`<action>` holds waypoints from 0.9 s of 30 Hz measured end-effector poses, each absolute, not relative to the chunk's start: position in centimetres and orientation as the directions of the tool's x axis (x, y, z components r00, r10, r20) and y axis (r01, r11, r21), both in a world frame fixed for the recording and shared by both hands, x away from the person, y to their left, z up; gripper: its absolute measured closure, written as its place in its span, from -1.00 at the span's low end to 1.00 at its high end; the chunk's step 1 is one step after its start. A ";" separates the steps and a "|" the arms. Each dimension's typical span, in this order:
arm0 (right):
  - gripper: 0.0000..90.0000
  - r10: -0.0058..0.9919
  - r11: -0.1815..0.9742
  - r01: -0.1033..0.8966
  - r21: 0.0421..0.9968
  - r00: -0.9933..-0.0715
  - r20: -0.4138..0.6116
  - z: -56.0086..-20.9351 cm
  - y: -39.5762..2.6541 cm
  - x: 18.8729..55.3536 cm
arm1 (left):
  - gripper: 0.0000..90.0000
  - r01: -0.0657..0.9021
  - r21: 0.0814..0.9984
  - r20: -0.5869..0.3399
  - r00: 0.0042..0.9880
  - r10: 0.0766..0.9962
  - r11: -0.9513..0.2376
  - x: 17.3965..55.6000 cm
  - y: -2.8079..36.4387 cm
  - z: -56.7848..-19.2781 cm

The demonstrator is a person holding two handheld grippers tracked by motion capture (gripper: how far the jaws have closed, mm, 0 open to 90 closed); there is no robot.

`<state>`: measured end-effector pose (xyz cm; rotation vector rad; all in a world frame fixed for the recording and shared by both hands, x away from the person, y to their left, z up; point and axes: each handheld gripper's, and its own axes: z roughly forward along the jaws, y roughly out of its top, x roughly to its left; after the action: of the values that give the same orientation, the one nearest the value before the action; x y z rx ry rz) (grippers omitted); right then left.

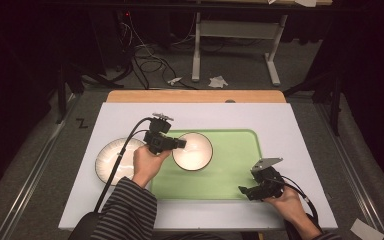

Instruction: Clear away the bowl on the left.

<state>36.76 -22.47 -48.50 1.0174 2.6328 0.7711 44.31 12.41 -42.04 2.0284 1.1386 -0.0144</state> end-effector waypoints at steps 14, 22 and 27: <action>-0.41 0.671 0.627 0.558 0.544 -0.741 -0.014 -48.4 -22.5 36.7 | 0.81 0.733 0.602 -0.349 0.598 0.721 -0.317 46.0 9.9 -43.3; -0.41 0.669 0.629 0.556 0.543 -0.743 -0.015 -48.5 -22.5 36.8 | 0.81 0.752 0.578 -0.360 0.582 0.729 -0.316 47.0 9.3 -44.7; -0.41 0.669 0.628 0.556 0.544 -0.743 -0.013 -48.5 -22.5 36.7 | 0.81 0.761 0.559 -0.350 0.577 0.738 -0.330 47.4 9.2 -45.5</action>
<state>36.72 -22.49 -48.48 1.0065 2.6369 0.7724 47.44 9.16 -45.49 2.1096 1.1896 -0.0412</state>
